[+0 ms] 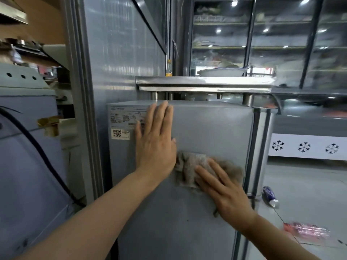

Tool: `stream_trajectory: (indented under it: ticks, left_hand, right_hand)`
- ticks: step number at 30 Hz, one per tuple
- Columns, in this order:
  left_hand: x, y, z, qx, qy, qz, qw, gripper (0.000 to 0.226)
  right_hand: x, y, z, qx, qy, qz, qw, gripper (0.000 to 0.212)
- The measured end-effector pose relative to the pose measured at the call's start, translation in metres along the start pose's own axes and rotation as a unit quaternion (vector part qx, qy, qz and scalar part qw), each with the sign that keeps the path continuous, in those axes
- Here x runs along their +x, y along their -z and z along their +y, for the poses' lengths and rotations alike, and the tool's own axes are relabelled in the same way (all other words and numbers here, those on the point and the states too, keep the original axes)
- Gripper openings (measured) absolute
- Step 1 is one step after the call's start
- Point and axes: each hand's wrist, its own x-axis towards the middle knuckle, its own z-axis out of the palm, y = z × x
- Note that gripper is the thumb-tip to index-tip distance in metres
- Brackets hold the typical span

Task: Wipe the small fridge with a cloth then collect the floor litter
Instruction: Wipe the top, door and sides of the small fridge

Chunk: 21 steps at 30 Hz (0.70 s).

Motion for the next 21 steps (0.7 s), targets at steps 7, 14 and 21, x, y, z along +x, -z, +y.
stream_trajectory:
  ticks: [7,14,21]
  left_hand:
    - [0.003,0.0,0.006,0.039,0.006,0.024,0.999,0.077]
    - [0.005,-0.002,0.014,0.053,0.019,0.04,0.998,0.076]
    - [0.018,-0.006,0.055,0.027,-0.065,0.003,0.998,0.07]
  right_hand:
    - [0.065,0.043,0.065,-0.022,-0.074,0.063,0.995,0.039]
    - [0.0,0.012,0.032,0.007,-0.08,0.064,0.995,0.035]
    - [0.016,0.053,0.072,-0.021,-0.041,0.018,0.999,0.043]
